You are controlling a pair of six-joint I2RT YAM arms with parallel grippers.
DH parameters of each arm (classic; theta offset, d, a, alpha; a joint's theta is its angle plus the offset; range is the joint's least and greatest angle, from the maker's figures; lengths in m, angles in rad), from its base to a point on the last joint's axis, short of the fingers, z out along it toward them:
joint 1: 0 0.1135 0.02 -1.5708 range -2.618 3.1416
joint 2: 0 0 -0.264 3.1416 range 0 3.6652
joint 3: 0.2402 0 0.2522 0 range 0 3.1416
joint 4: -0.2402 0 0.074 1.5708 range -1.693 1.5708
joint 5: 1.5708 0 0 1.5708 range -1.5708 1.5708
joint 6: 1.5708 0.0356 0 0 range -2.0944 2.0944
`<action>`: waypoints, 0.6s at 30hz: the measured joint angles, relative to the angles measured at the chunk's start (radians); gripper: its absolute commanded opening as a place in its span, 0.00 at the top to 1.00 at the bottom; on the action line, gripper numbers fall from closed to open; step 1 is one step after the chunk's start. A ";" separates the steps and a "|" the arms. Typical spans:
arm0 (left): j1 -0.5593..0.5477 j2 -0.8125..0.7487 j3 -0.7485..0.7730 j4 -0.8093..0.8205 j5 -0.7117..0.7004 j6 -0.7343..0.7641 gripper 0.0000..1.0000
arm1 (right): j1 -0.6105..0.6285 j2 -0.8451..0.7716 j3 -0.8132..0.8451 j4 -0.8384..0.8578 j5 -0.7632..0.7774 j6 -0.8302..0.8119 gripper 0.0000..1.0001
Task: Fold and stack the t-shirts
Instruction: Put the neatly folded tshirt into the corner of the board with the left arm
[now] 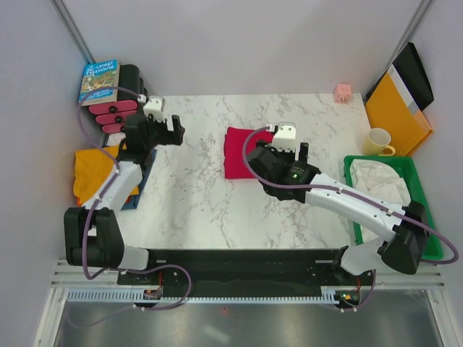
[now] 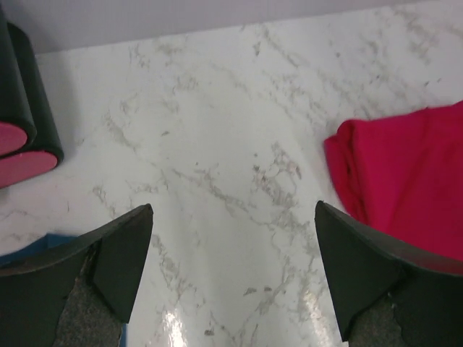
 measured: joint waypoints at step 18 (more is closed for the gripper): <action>-0.151 0.359 0.476 -0.710 0.329 -0.154 0.00 | -0.266 0.345 0.060 0.270 -0.372 -0.083 0.93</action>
